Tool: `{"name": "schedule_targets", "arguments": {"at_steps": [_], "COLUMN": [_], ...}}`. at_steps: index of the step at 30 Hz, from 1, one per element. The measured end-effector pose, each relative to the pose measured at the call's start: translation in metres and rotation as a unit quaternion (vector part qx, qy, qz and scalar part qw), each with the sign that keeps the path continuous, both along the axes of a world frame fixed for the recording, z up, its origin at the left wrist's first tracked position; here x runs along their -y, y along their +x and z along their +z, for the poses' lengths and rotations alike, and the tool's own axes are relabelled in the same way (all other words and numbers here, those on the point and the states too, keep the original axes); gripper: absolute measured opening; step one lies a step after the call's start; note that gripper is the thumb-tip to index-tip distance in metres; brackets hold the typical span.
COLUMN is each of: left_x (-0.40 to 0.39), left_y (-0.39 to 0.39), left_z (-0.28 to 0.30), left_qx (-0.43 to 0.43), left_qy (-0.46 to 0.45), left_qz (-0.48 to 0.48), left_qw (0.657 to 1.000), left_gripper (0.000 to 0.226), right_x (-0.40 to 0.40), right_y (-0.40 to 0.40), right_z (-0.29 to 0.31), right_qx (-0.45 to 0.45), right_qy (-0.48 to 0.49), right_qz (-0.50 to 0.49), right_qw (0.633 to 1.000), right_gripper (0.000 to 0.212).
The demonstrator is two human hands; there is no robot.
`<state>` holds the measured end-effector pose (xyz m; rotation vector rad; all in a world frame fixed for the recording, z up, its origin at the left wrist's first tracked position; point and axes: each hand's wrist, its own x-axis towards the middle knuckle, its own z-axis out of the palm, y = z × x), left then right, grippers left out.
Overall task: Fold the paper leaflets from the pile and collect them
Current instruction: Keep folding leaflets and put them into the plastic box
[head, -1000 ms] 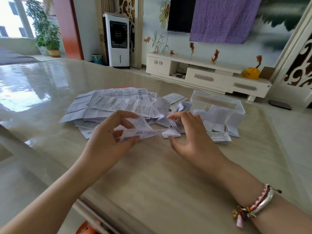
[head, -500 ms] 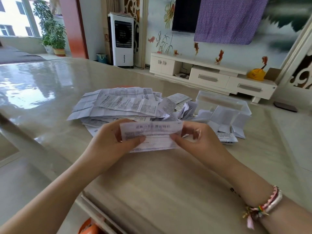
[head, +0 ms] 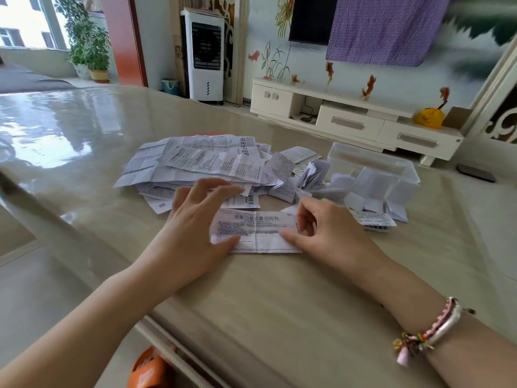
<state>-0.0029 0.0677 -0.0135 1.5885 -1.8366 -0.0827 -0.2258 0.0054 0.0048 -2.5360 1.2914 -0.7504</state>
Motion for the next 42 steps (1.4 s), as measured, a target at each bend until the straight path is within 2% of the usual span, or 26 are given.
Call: {"name": "schedule_targets", "arguments": {"at_steps": [2,5,8,11,15,19,22,27,30,33,37,42], "left_x": [0.002,0.001,0.0,0.0,-0.003,-0.004,-0.002,-0.001,-0.006,-0.007,-0.006,-0.005], "left_y": [0.002,0.003,0.003,0.003,0.0,-0.004,-0.006,-0.01,-0.017,-0.018,-0.018,-0.017], "left_z": [-0.001,-0.004,-0.005,-0.003,0.001,0.001,-0.004,-0.006,-0.004,-0.001,0.0,-0.003], "left_qx": [0.028,0.025,0.038,0.021,-0.026,-0.072,-0.097,-0.047,0.02,0.067,0.062,0.058], "left_qy": [-0.006,0.017,0.011,0.014,0.008,0.0,0.011,0.059,0.068,0.075,0.096,0.058], "left_qz": [-0.044,-0.091,-0.105,-0.085,-0.061,-0.044,-0.015,0.036,0.056,0.089,0.09,0.076], "left_qw": [0.999,0.995,0.994,0.996,0.998,0.996,0.995,0.997,0.996,0.991,0.989,0.994], "left_gripper": [0.044,0.046,0.047,0.04,0.02,0.022,0.017,0.025,0.035,0.044,0.047,0.042], "right_x": [-0.002,-0.004,-0.005,-0.005,-0.006,-0.006,-0.001,0.002,-0.002,-0.004,-0.004,-0.003], "right_y": [0.001,0.004,0.005,0.004,0.0,-0.001,-0.001,0.002,0.006,0.009,0.008,0.003], "right_z": [-0.001,-0.002,-0.002,0.0,0.003,0.006,0.004,-0.002,-0.001,-0.002,-0.007,-0.003], "right_qx": [0.004,-0.028,-0.05,-0.037,0.013,0.096,0.124,0.009,-0.072,-0.118,-0.092,-0.083], "right_qy": [-0.017,-0.007,-0.003,0.011,0.035,0.103,0.158,0.084,0.048,-0.012,-0.075,-0.017], "right_qz": [0.069,0.135,0.16,0.159,0.124,0.072,0.034,-0.047,-0.056,-0.052,0.002,0.148], "right_qw": [0.997,0.99,0.986,0.987,0.992,0.987,0.979,0.995,0.995,0.992,0.993,0.985], "right_gripper": [0.029,0.034,0.036,0.025,0.003,0.013,0.02,0.029,0.033,0.026,0.031,0.036]}}
